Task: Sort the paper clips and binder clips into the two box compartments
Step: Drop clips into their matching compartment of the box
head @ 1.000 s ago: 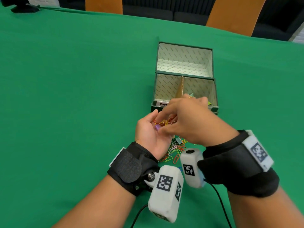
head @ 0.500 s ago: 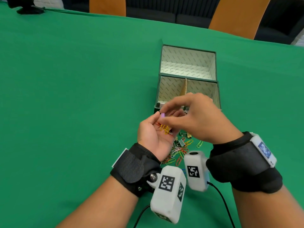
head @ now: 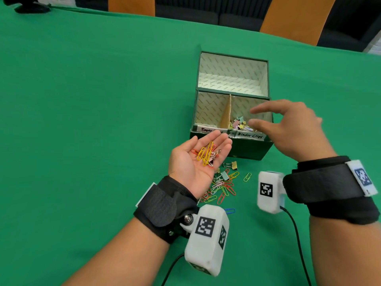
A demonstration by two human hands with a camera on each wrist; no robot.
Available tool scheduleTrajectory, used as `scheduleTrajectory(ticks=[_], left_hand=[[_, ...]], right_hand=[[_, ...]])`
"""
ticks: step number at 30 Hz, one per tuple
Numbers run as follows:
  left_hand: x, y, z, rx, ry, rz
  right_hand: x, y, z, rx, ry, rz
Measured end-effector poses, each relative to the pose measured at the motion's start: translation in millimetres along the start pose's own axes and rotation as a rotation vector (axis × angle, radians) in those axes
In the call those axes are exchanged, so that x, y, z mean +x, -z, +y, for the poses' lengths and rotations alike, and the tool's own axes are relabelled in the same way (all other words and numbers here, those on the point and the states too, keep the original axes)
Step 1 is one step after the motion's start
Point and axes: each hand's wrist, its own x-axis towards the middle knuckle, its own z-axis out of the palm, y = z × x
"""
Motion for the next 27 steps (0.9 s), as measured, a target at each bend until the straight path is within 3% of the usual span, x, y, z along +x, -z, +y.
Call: scheduleTrajectory(ticks=[4,8,15,22,27], left_hand=[[0,-1,1,0.010,-0.010,-0.001],[1,1,1,0.030,-0.008,0.008],[1,1,1,0.010,0.012,-0.003],[4,2,1,-0.014,0.003,-0.058],[3,3,0,0.007,0.006,-0.053]], right_hand=[[-7,1,-20,0.139,0.263,-0.223],[-14,-11,-30,-0.051,0.328,-0.418],[-15,-16,-32,-0.071,0.307,-0.397],[-13,-17,-35,0.082,0.299,-0.342],[-16,-17,-39,-0.008,0.314,-0.328]])
